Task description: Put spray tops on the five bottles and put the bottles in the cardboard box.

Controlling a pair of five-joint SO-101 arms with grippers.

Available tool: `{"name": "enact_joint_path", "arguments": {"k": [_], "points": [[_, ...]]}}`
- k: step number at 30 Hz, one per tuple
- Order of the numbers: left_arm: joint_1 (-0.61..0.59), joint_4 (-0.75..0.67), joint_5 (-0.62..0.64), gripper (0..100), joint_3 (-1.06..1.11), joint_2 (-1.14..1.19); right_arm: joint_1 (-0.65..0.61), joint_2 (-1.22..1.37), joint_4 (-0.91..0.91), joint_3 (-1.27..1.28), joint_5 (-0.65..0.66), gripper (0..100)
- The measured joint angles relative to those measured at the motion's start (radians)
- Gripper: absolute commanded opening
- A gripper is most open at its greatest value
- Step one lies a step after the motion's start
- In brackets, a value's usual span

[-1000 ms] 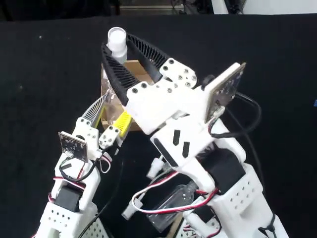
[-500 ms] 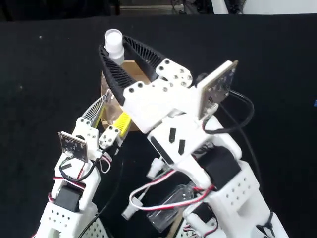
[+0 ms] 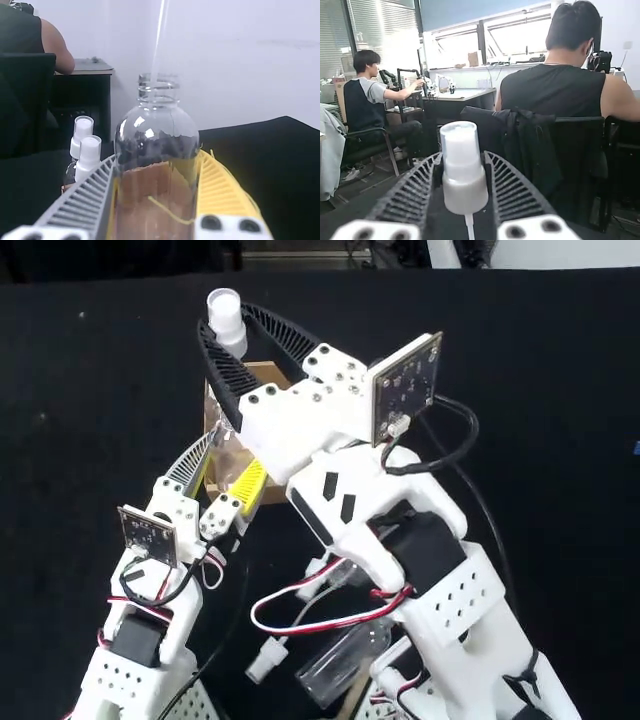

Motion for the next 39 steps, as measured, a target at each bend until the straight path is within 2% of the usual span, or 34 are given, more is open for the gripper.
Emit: {"name": "enact_joint_path", "arguments": {"k": [7,16,23,25,30,39], "points": [[0.000,0.000,0.000,8,0.000,0.000,-0.003,0.000,0.071,-0.014,0.000,1.5],[0.000,0.000,0.000,8,0.000,0.000,-0.002,0.146,0.371,-0.279,0.000,1.5],[0.000,0.000,0.000,8,0.000,0.000,-0.003,0.219,0.400,-0.304,0.000,1.6],[0.000,0.000,0.000,8,0.000,0.000,-0.003,0.219,0.413,-0.304,0.000,4.4],[0.003,0.000,0.000,8,0.000,0.000,-0.003,0.219,0.497,-0.347,0.000,19.6],[0.000,0.000,0.002,8,0.000,0.000,-0.063,0.219,0.667,-0.470,0.000,17.7]]}}
